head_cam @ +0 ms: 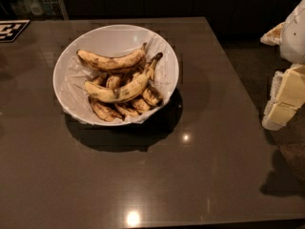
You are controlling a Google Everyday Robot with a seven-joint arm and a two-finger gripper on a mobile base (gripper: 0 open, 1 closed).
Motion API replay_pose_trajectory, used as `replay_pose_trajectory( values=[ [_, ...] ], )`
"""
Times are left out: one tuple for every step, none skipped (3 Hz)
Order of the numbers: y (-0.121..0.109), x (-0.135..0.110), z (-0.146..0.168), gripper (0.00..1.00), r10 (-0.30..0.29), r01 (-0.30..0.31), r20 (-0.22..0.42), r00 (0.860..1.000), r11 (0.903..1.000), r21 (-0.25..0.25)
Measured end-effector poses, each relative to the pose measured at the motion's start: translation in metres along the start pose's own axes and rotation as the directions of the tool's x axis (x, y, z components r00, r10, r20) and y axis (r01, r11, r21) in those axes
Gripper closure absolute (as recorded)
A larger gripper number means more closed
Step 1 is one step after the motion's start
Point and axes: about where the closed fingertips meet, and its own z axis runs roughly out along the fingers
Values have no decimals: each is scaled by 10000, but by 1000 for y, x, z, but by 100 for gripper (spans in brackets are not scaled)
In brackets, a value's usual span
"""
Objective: Pick banana from white bowl
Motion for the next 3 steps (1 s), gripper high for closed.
replay_pose_trajectory(
  values=[
    [0, 0, 0, 0, -1, 1, -2, 10000, 10000, 1],
    [0, -7, 0, 0, -100, 102, -195, 9998, 9999, 104],
    [11, -38, 17, 0, -740, 697, -1234, 9896, 9968, -384]
  ],
)
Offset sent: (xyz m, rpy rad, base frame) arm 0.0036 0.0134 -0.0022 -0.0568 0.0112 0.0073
